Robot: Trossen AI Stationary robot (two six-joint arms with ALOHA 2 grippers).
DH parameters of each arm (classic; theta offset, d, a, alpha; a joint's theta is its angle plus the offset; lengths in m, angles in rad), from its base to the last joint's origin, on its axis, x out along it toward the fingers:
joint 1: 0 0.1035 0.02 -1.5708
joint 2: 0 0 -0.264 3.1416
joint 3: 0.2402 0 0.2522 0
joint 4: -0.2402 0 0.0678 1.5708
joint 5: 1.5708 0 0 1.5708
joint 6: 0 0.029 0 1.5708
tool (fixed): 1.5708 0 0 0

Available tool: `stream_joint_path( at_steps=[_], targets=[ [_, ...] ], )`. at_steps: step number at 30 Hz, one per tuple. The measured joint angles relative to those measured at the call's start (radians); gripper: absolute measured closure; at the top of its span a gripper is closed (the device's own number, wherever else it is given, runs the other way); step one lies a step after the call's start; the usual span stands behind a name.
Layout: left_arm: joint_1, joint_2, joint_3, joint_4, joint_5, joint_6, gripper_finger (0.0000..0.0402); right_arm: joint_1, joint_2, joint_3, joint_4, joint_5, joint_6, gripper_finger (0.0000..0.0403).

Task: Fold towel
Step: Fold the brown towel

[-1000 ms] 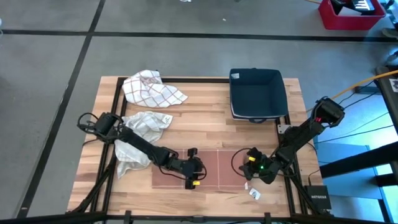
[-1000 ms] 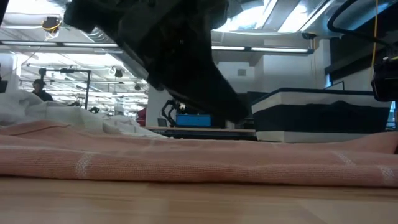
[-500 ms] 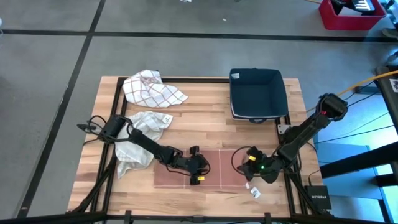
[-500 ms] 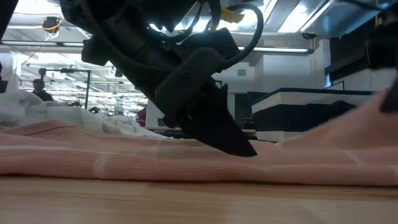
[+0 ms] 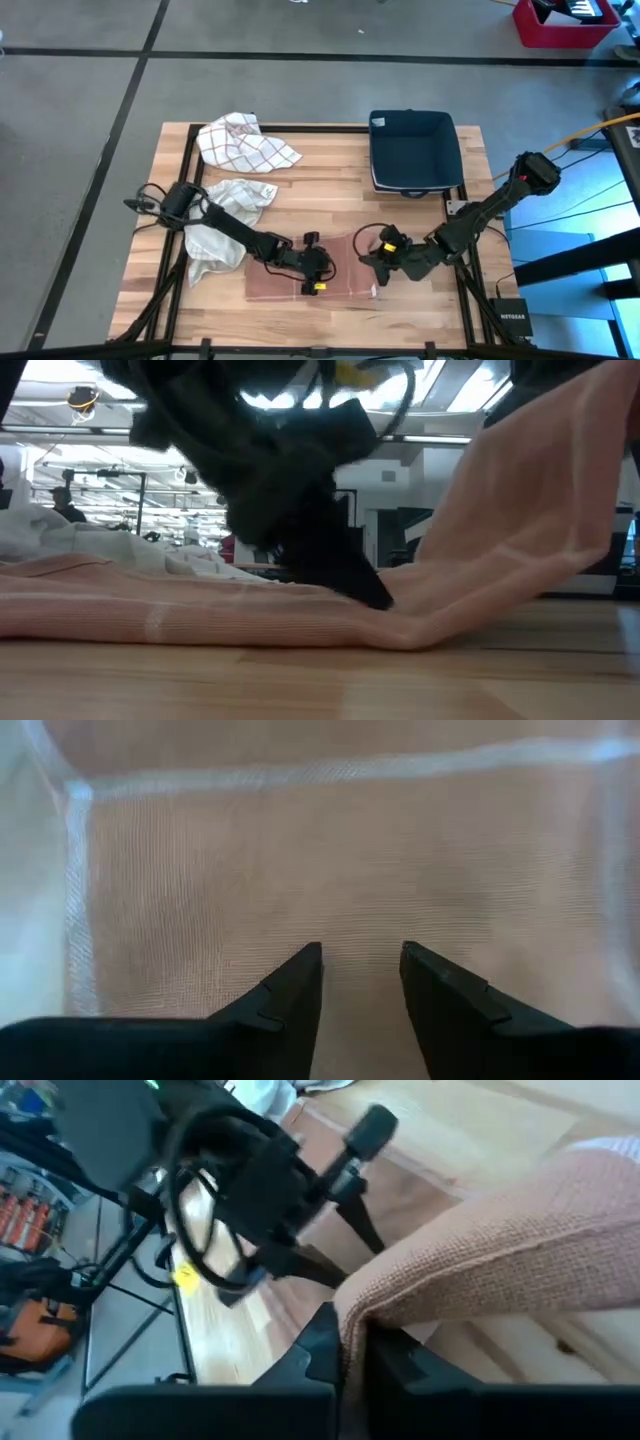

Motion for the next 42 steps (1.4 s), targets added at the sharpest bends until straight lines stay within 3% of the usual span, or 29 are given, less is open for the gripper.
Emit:
stream_joint_path(
  at_steps=[4, 8, 16, 22, 25, 30, 33, 37, 42],
  targets=[
    [-0.025, -0.095, 0.005, -0.126, 0.0, -0.052, 0.027, -0.006, -0.003, 0.001, -0.029, -0.015, -0.017, 0.0385],
    [-0.034, -0.075, -0.009, -0.187, -0.006, -0.153, 0.027, -0.004, -0.017, 0.001, -0.053, -0.02, -0.018, 0.038],
    [-0.004, 0.052, -0.001, 0.028, 0.002, -0.154, 0.027, -0.005, -0.026, 0.002, -0.048, -0.037, -0.017, 0.0378],
    [0.051, 0.057, 0.009, 0.176, 0.009, -0.091, 0.027, -0.005, -0.017, 0.002, 0.034, 0.008, -0.053, 0.0378],
    [0.052, 0.027, 0.044, 0.062, 0.023, -0.104, 0.027, -0.019, -0.019, 0.003, 0.067, 0.0, -0.079, 0.0378],
    [-0.001, -0.1, 0.134, -0.352, 0.045, -0.133, 0.027, -0.02, -0.019, 0.002, 0.058, -0.008, -0.08, 0.0377],
    [-0.037, -0.137, 0.131, -0.494, 0.027, -0.176, 0.027, -0.019, -0.019, 0.002, 0.065, -0.001, -0.08, 0.0377],
    [-0.07, -0.113, 0.08, -0.424, -0.056, -0.187, 0.027, -0.032, 0.005, 0.003, 0.105, 0.006, -0.08, 0.0377],
    [-0.05, -0.015, 0.059, -0.262, -0.038, -0.126, 0.027, -0.069, 0.07, 0.002, 0.208, -0.047, -0.117, 0.0377]
  ],
)
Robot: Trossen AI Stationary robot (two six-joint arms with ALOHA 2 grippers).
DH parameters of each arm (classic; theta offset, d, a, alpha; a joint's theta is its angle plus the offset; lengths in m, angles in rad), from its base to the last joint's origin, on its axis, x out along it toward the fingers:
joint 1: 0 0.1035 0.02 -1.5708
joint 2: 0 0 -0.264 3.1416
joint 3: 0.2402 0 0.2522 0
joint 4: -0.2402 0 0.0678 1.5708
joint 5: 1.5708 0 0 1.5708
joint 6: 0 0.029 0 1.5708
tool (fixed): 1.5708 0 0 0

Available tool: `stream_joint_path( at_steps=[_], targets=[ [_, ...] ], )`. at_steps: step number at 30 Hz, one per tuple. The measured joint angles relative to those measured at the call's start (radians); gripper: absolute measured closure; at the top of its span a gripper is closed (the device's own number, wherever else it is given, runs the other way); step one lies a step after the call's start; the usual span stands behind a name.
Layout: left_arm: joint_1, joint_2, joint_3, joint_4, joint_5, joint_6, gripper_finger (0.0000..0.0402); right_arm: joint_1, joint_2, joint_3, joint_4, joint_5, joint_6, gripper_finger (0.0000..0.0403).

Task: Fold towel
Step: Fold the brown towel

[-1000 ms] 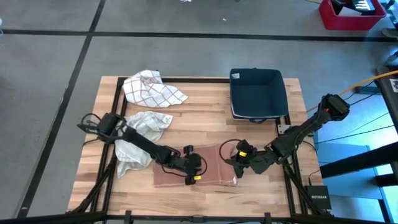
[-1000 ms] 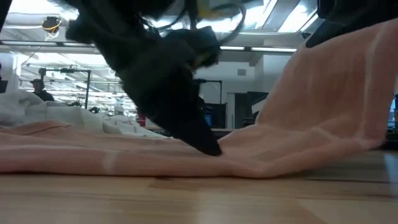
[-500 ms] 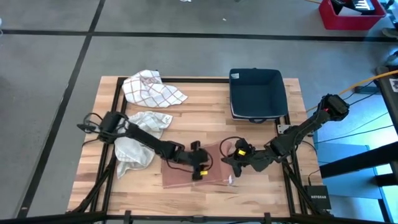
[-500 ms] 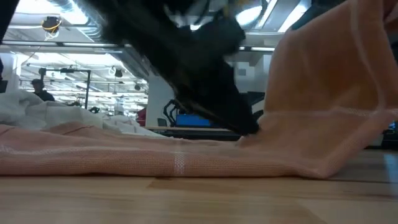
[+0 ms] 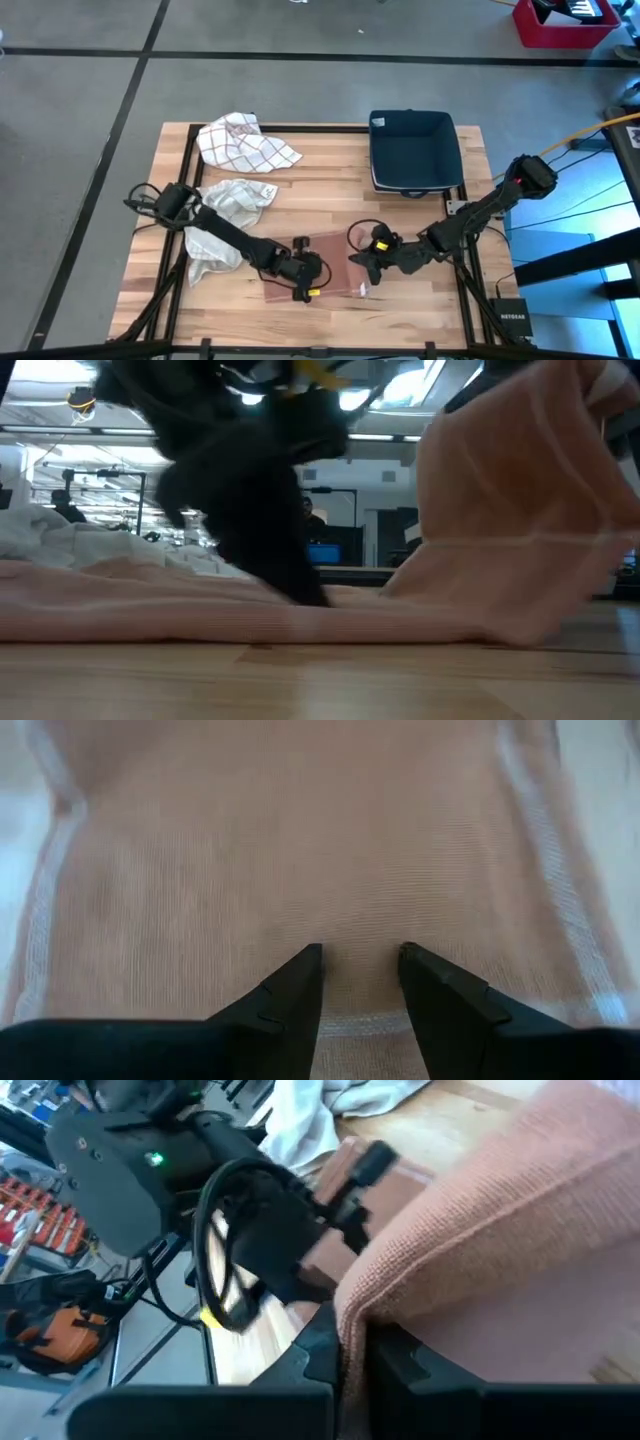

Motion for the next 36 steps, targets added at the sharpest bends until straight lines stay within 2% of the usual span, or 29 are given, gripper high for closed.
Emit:
stream_joint_path(
  at_steps=[5, 8, 13, 16, 19, 22, 24, 30, 36],
  targets=[
    [0.041, 0.05, 0.003, 0.156, 0.006, 0.042, 0.027, -0.046, 0.059, 0.0, 0.141, -0.06, -0.045, 0.0377],
    [0.062, 0.043, 0.021, 0.127, 0.006, 0.04, 0.027, -0.069, 0.08, 0.0, 0.2, -0.103, -0.067, 0.0377],
    [0.042, -0.078, 0.102, -0.162, 0.0, 0.002, 0.027, -0.075, 0.085, 0.013, 0.227, -0.123, -0.086, 0.0377],
    [-0.001, -0.165, 0.128, -0.355, 0.004, -0.099, 0.027, -0.075, 0.086, 0.033, 0.225, -0.124, -0.097, 0.0377],
    [-0.066, -0.228, 0.099, -0.463, -0.036, -0.214, 0.027, -0.076, 0.092, 0.063, 0.216, -0.122, -0.117, 0.0377],
    [-0.14, -0.239, 0.02, -0.436, -0.19, -0.276, 0.027, -0.083, 0.125, 0.094, 0.211, -0.127, -0.12, 0.0377],
    [-0.171, -0.223, -0.051, -0.375, -0.24, -0.302, 0.027, -0.095, 0.156, 0.12, 0.211, -0.132, -0.121, 0.0377],
    [-0.169, -0.174, -0.209, -0.176, -0.231, -0.358, 0.027, -0.143, 0.279, 0.202, 0.21, -0.183, -0.119, 0.0377],
    [-0.153, -0.177, -0.228, -0.153, -0.203, -0.362, 0.027, -0.195, 0.415, 0.301, 0.212, -0.288, -0.119, 0.0377]
  ],
)
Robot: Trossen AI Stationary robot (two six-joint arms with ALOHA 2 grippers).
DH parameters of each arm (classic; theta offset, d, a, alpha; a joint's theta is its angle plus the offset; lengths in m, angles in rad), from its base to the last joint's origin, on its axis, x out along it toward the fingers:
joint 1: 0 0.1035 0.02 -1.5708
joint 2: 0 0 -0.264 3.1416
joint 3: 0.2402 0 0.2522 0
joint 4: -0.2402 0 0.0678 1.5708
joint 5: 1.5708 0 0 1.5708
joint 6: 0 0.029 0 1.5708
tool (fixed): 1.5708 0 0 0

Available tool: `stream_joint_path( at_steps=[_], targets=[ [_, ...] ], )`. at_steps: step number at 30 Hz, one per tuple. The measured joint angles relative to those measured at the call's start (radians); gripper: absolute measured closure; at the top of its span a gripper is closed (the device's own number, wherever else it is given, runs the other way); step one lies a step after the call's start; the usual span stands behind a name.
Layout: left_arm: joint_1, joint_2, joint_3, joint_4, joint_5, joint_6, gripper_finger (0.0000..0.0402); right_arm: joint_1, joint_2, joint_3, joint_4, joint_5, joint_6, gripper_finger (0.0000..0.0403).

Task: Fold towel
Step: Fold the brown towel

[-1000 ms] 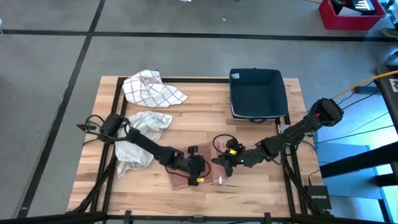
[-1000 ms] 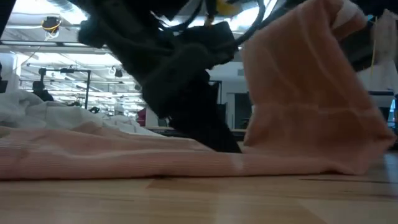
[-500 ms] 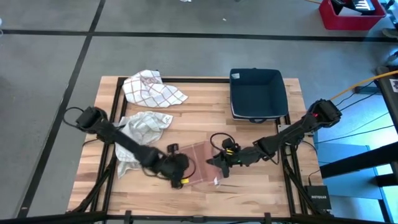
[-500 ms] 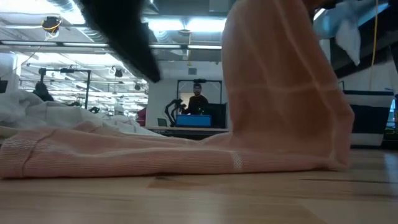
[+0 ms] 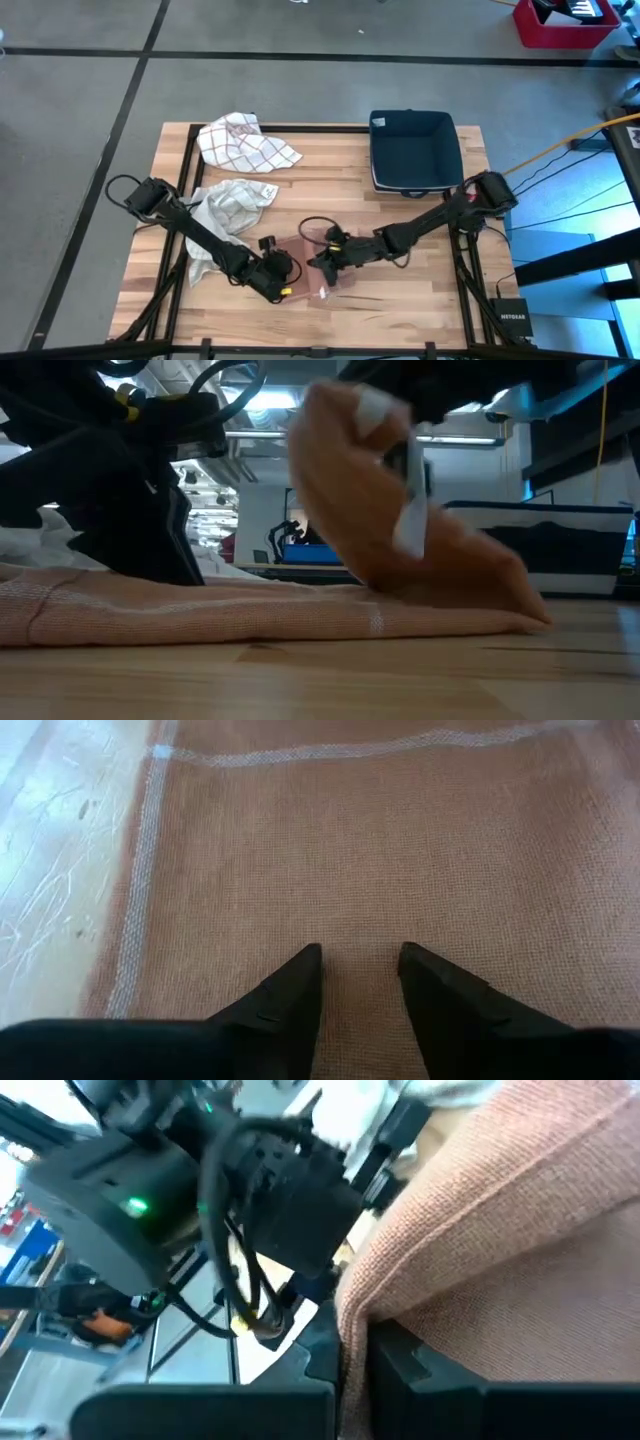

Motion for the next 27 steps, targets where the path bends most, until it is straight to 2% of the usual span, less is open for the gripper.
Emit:
stream_joint_path(
  at_steps=[7, 13, 15, 19, 24, 27],
  targets=[
    [0.001, 0.0, 0.0, 0.0, 0.003, 0.013, 0.027, -0.024, 0.103, 0.07, 0.0, -0.053, 0.002, 0.0377],
    [0.0, -0.001, 0.0, -0.004, 0.004, 0.016, 0.027, -0.024, 0.11, 0.072, 0.0, -0.046, 0.002, 0.0376],
    [0.0, -0.021, 0.002, -0.048, 0.042, 0.039, 0.027, -0.025, 0.11, 0.072, -0.002, -0.044, 0.002, 0.037],
    [-0.005, -0.1, 0.043, -0.177, 0.141, -0.003, 0.027, -0.024, 0.11, 0.072, 0.0, -0.032, 0.004, 0.0325],
    [-0.029, -0.219, 0.067, -0.229, 0.143, -0.019, 0.027, -0.025, 0.114, 0.072, 0.006, 0.012, 0.056, 0.0252],
    [-0.041, -0.28, 0.067, -0.248, 0.141, -0.024, 0.027, -0.028, 0.115, 0.072, 0.041, 0.011, 0.055, 0.0223]
  ],
)
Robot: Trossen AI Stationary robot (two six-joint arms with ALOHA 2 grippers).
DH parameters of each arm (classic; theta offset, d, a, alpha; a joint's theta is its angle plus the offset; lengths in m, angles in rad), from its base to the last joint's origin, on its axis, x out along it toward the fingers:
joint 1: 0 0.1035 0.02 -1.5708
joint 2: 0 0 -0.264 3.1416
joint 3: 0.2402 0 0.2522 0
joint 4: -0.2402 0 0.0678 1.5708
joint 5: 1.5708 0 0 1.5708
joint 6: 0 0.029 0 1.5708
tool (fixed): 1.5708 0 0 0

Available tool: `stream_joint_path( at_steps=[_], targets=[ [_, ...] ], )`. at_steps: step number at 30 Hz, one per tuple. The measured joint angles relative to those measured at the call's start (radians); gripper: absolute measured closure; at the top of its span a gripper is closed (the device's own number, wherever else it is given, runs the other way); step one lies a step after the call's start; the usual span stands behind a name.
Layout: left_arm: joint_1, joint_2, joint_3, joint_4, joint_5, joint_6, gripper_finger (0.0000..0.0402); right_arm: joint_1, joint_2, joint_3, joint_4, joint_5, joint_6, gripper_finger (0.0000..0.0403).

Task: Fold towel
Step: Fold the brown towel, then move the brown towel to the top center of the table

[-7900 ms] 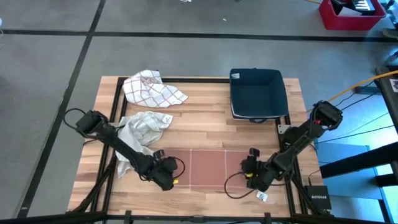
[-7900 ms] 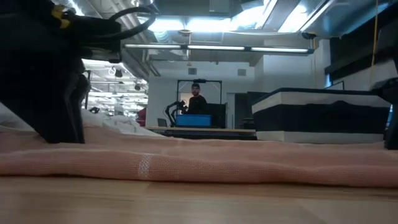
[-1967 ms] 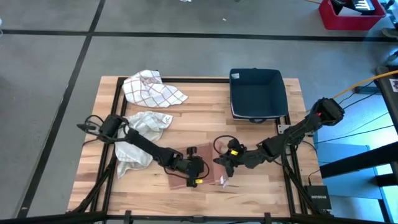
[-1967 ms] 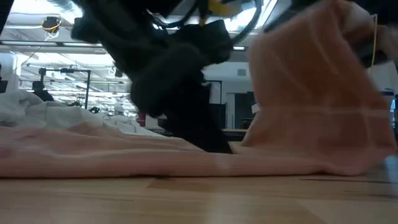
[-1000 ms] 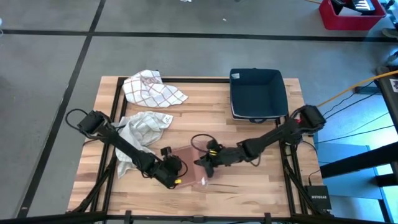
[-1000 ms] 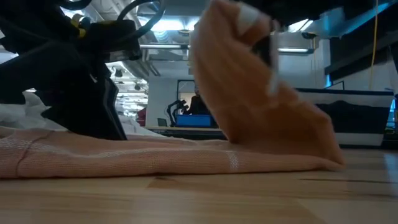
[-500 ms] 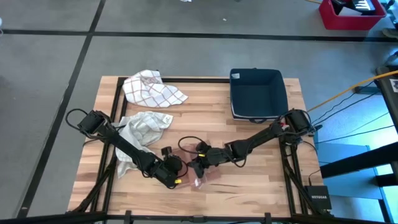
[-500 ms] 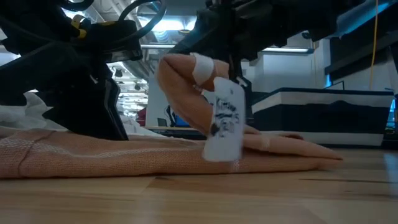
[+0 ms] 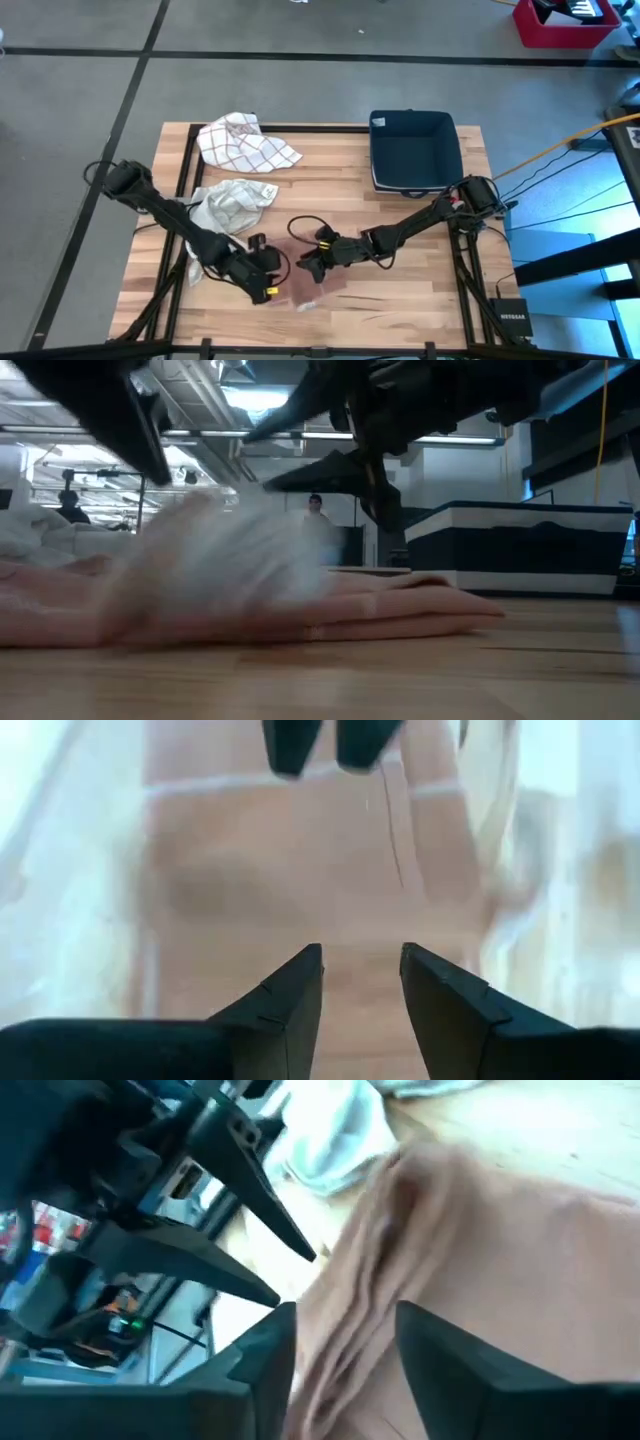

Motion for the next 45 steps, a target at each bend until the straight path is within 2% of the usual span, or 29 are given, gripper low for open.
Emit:
stream_joint_path(
  at_steps=[2, 6, 8, 11, 13, 18, 23, 27, 31, 38, 41, 45],
  targets=[
    [-0.004, -0.043, 0.0, -0.037, 0.015, -0.022, 0.027, 0.0, 0.0, 0.0, 0.029, -0.003, -0.008, 0.0212],
    [-0.01, -0.155, 0.001, -0.076, 0.041, -0.073, 0.027, -0.003, -0.008, 0.0, -0.006, -0.08, -0.091, 0.0206],
    [-0.025, -0.188, 0.004, -0.04, -0.054, -0.044, 0.027, -0.007, -0.024, 0.0, -0.033, -0.118, -0.14, 0.0207],
    [-0.042, -0.174, 0.003, 0.013, -0.237, 0.004, 0.027, -0.007, -0.062, 0.0, -0.128, -0.142, -0.229, 0.0209],
    [-0.038, -0.144, -0.012, 0.08, -0.273, 0.027, 0.027, 0.003, -0.091, 0.0, -0.193, -0.128, -0.288, 0.021],
    [-0.001, -0.013, -0.068, 0.226, -0.238, 0.033, 0.027, 0.076, -0.109, -0.011, -0.312, -0.028, -0.505, 0.021],
    [0.031, 0.138, -0.074, 0.231, -0.185, 0.033, 0.027, 0.126, -0.012, -0.054, -0.166, 0.131, -0.731, 0.021],
    [0.057, 0.213, -0.076, 0.177, -0.179, 0.005, 0.027, 0.122, 0.108, -0.054, -0.043, 0.11, -0.801, 0.021],
    [0.062, 0.228, -0.079, 0.074, -0.178, -0.036, 0.027, 0.124, 0.17, -0.039, -0.036, 0.05, -0.814, 0.021],
    [0.045, 0.219, -0.132, 0.045, -0.191, -0.142, 0.027, 0.124, 0.205, -0.037, -0.024, 0.071, -0.807, 0.021],
    [0.031, 0.181, -0.107, 0.013, -0.137, -0.107, 0.027, 0.124, 0.206, -0.038, -0.016, 0.075, -0.807, 0.021],
    [-0.007, 0.085, -0.087, 0.025, -0.126, -0.091, 0.027, 0.124, 0.207, -0.04, -0.009, 0.076, -0.791, 0.021]
  ],
)
